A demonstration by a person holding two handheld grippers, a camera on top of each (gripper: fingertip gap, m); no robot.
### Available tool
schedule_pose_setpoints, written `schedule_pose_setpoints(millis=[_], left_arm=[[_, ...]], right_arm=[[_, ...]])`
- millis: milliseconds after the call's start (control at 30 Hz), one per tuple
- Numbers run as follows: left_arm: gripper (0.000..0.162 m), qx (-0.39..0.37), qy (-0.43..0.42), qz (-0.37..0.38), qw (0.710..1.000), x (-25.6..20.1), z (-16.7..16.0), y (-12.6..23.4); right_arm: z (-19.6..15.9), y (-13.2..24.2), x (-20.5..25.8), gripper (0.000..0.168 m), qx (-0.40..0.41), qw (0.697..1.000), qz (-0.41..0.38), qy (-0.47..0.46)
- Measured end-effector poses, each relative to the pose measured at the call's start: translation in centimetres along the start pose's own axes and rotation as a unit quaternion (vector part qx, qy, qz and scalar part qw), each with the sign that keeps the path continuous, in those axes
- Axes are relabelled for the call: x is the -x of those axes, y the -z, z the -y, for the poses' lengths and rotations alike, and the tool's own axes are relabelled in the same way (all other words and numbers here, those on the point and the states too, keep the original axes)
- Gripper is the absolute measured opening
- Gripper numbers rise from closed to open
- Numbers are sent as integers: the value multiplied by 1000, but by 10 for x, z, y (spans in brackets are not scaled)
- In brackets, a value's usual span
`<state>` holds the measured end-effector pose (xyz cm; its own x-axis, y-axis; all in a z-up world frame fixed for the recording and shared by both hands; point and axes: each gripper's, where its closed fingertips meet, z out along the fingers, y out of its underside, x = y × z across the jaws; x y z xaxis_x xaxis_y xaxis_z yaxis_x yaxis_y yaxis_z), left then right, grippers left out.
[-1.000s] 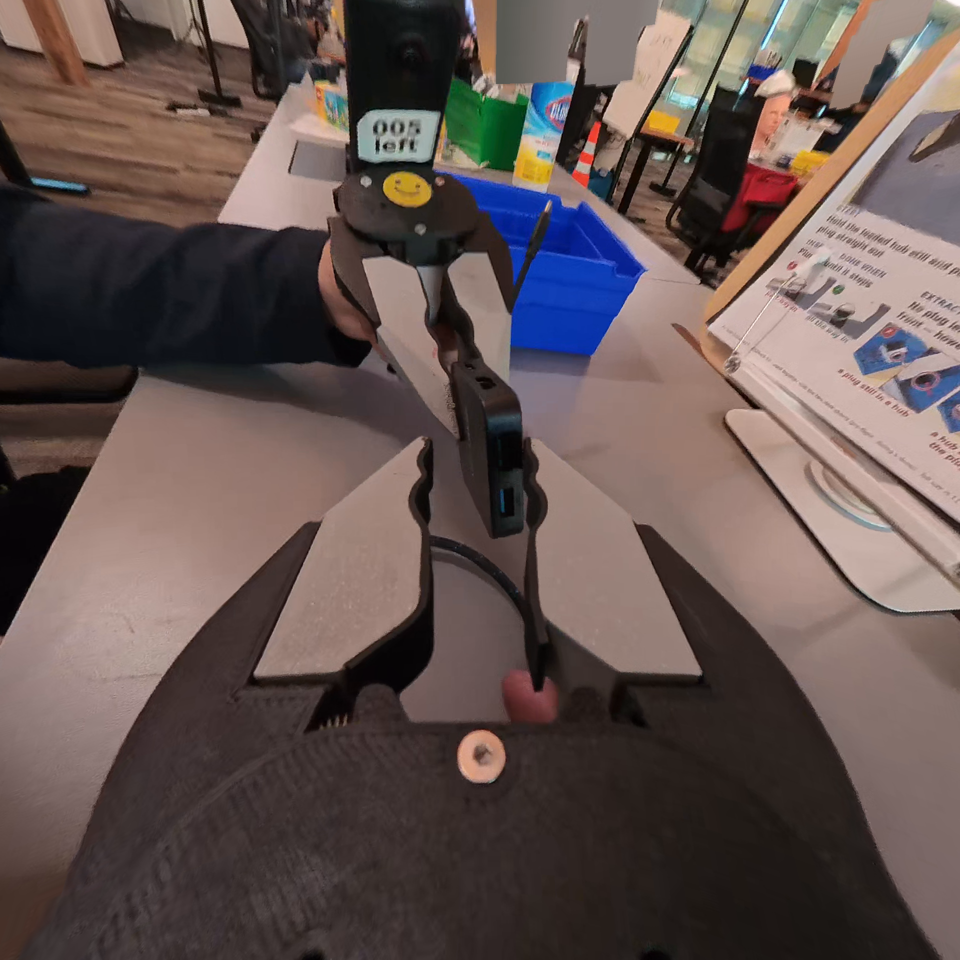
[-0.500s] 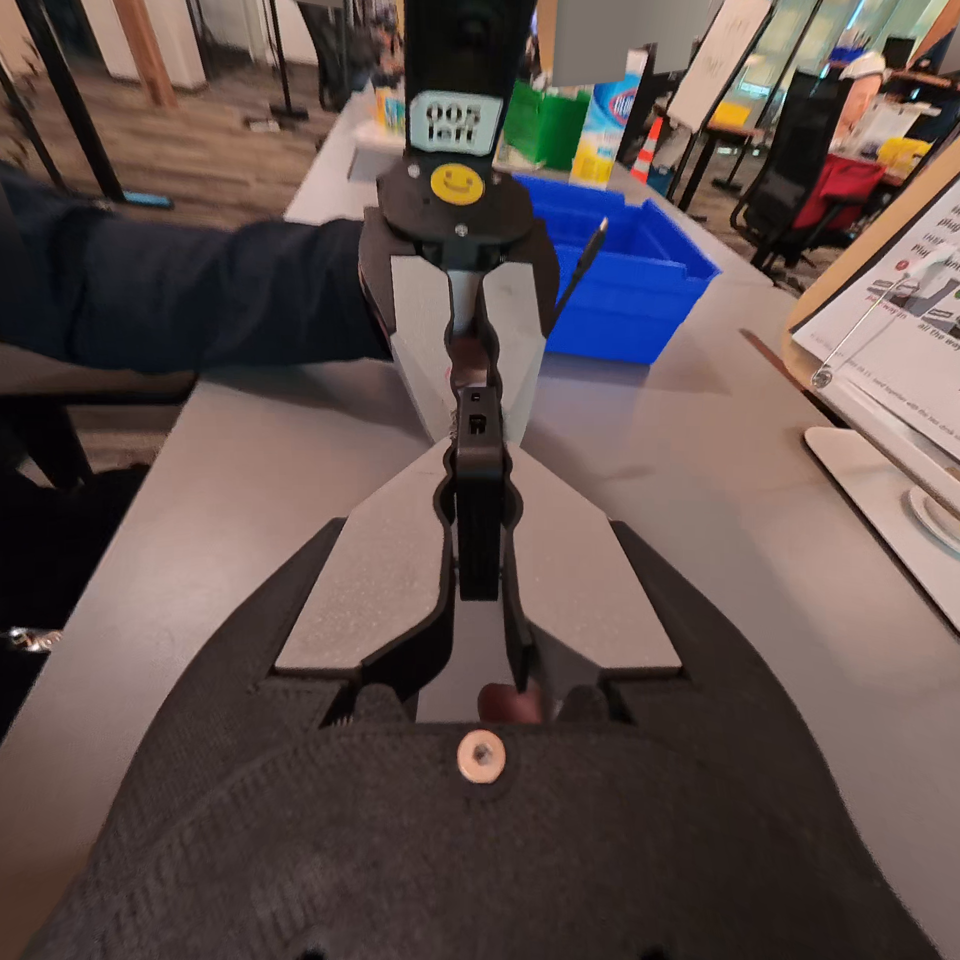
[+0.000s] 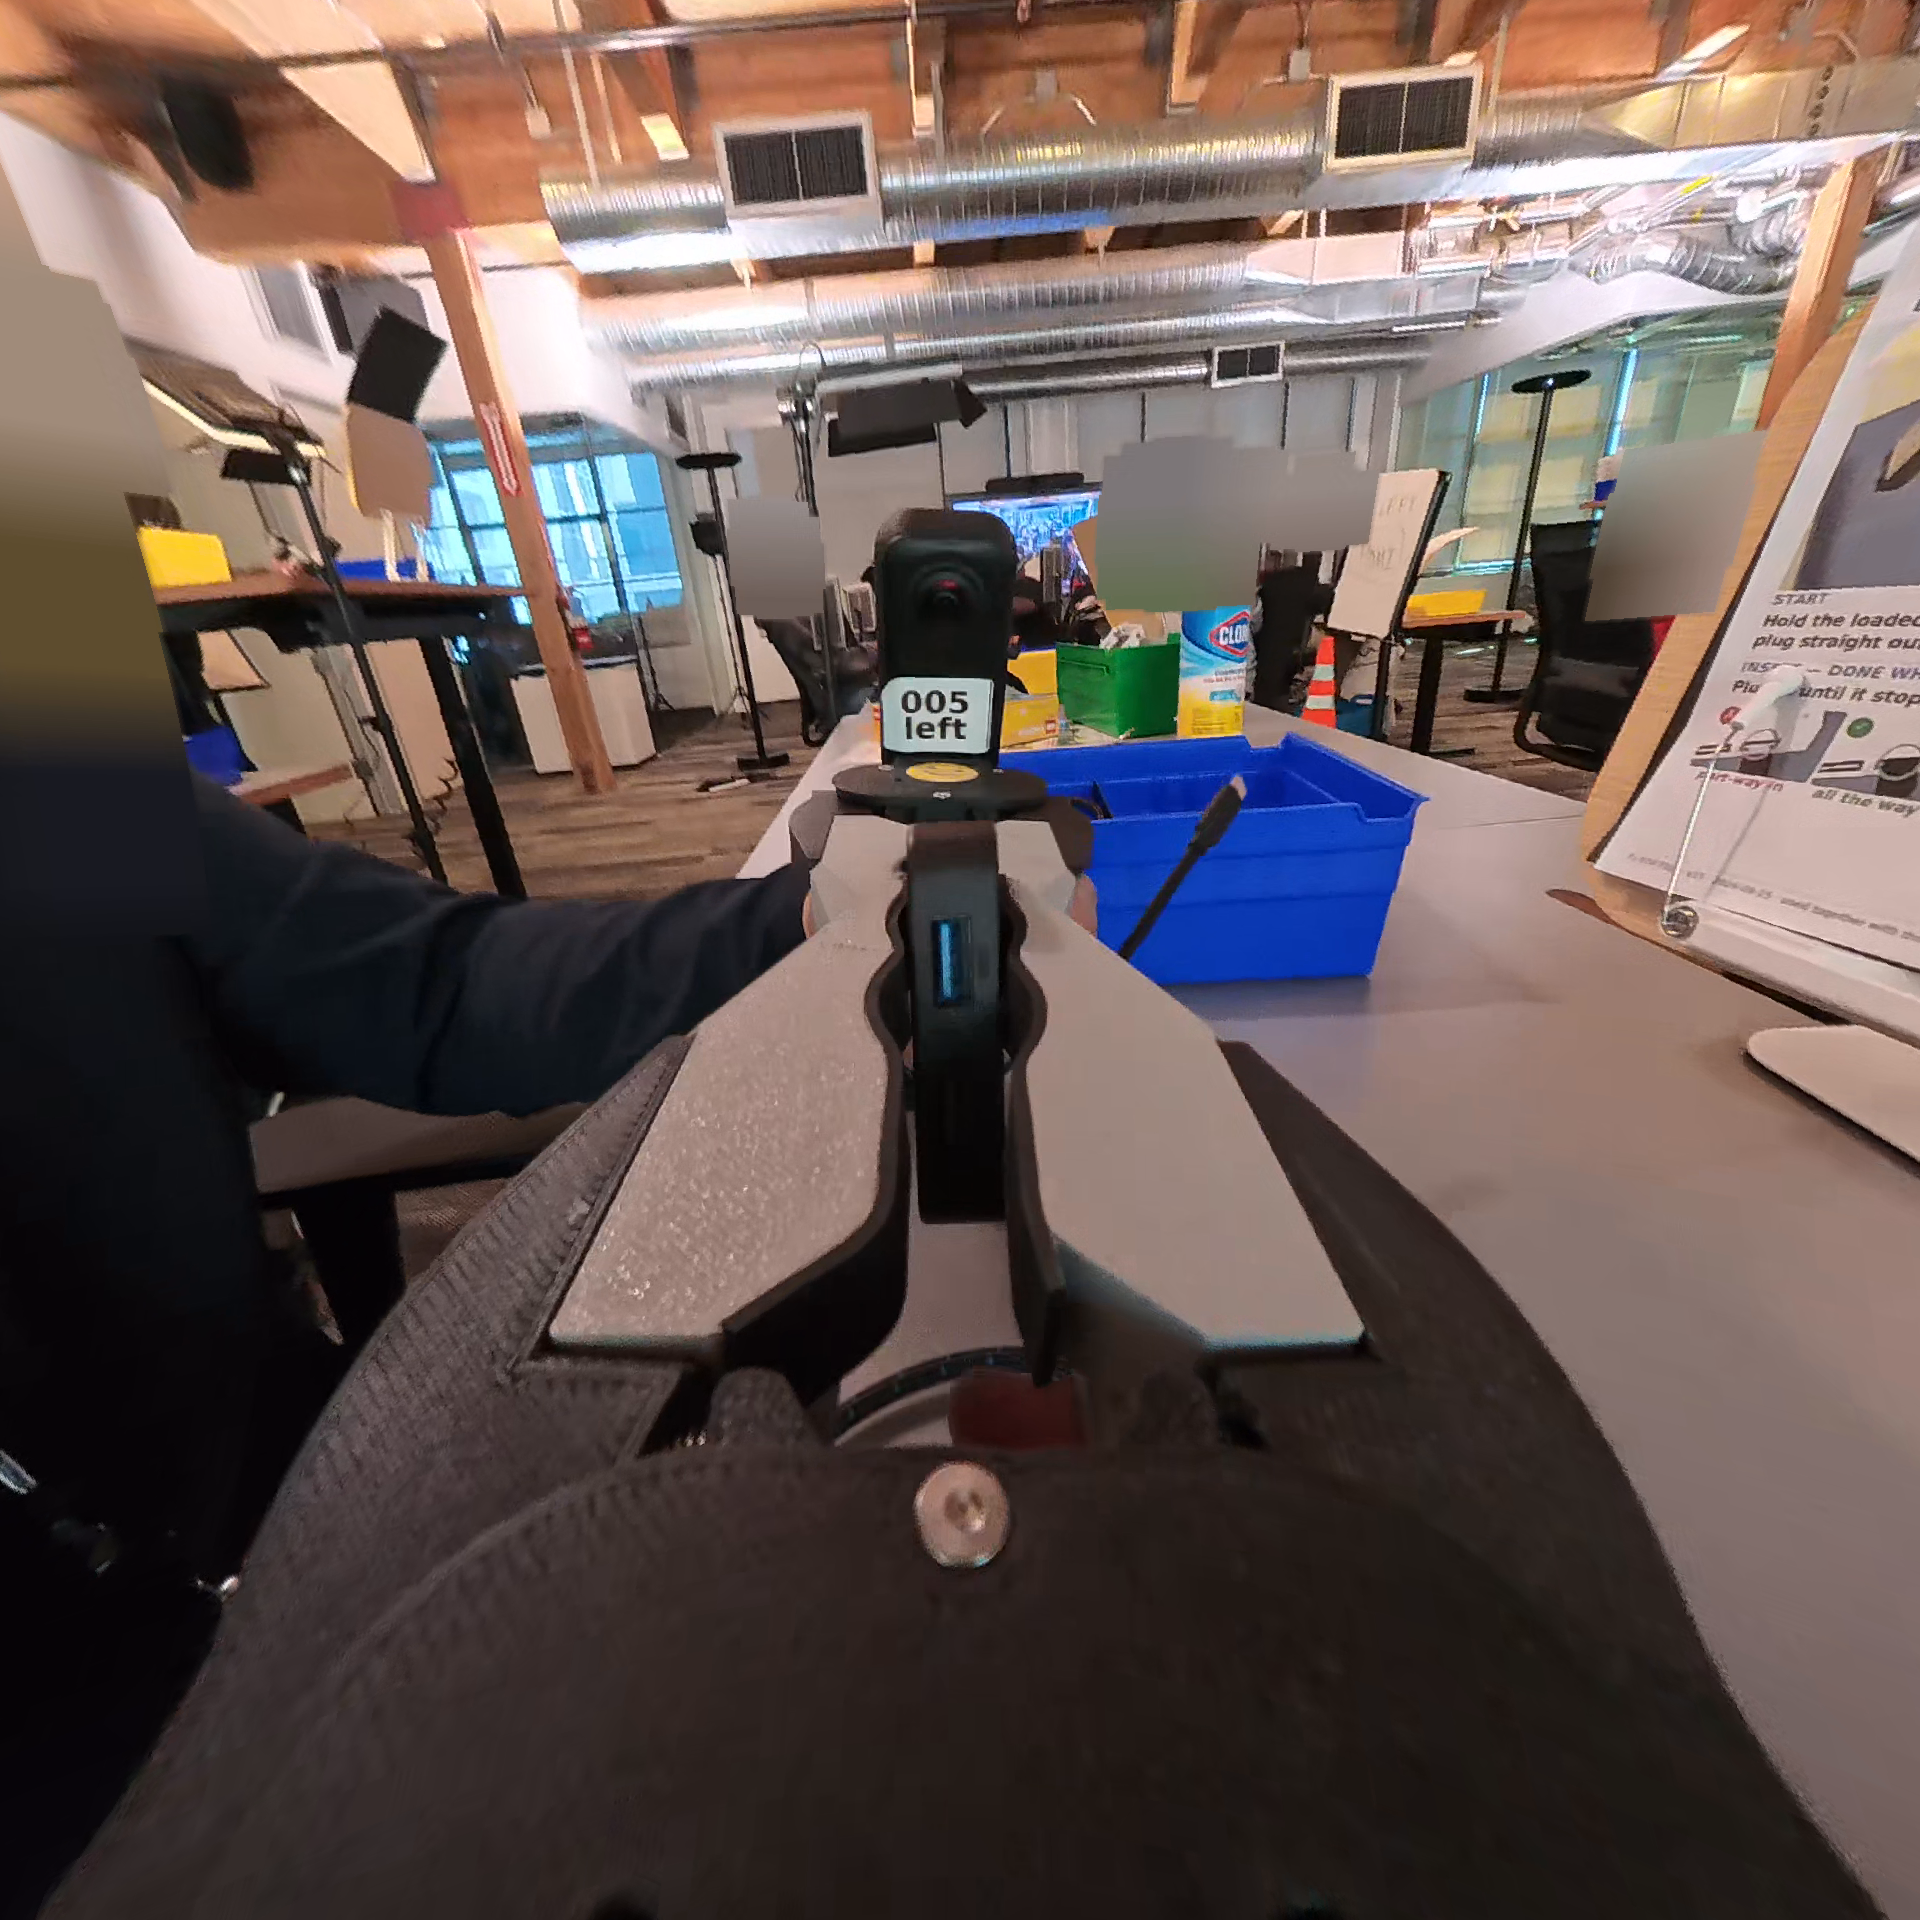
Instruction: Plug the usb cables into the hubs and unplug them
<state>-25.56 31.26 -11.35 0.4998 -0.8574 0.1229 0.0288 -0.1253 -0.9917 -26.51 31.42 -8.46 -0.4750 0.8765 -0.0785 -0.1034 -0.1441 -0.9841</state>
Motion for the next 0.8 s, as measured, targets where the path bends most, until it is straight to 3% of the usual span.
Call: schedule_pose_setpoints(millis=[67, 300, 467, 567, 800], left_arm=[[11, 2, 2, 4, 1000, 3, -1, 1], [11, 6, 12, -13, 1000, 3, -1, 9], [20, 9, 13, -9, 1000, 0, -2, 2], [11, 20, -1, 21, 1000, 5, -6, -5], [11, 53, -58, 38, 996, 8, -10, -4]], right_arm=[[0, -2, 0, 10, -5, 1000, 2, -8], [-1, -6, 0, 9, -12, 1000, 5, -14], [0, -5, -1, 10, -14, 1000, 4, -16], [-1, -5, -2, 10, -16, 1000, 5, -19], [-5, -10, 0, 13, 2, 1000, 13, -20]])
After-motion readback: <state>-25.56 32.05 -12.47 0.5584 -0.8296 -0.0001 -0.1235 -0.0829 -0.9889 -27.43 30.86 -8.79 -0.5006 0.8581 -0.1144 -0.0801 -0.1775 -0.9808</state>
